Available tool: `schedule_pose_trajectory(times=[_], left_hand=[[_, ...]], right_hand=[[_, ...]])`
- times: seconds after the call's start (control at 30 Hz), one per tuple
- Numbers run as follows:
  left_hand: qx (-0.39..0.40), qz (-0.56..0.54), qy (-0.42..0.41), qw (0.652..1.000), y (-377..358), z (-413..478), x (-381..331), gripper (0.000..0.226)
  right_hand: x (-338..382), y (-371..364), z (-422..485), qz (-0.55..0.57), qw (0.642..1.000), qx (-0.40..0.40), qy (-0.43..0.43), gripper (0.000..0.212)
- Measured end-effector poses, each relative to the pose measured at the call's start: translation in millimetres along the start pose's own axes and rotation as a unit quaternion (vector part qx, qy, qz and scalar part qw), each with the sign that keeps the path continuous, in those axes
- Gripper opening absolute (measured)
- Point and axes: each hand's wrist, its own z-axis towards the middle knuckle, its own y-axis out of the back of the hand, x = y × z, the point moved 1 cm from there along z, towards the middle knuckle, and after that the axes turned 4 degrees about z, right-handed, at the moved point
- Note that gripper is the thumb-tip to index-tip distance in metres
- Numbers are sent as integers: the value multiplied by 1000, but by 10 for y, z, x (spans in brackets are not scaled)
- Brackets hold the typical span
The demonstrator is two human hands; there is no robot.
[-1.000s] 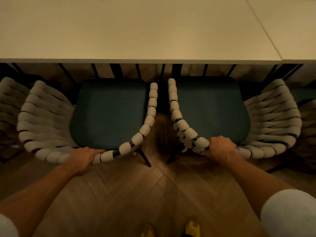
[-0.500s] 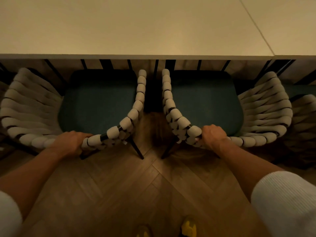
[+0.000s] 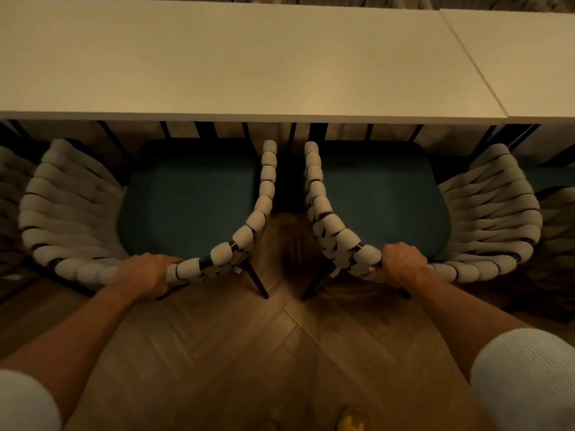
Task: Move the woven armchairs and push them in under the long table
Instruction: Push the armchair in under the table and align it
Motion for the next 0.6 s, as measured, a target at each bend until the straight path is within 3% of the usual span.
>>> schedule_pose_trajectory(times=[0.6], left_hand=[[-3, -4, -13, 1000, -84, 27, 79, 32]], right_hand=[[-14, 3, 20, -12, 1000, -7, -25, 49]])
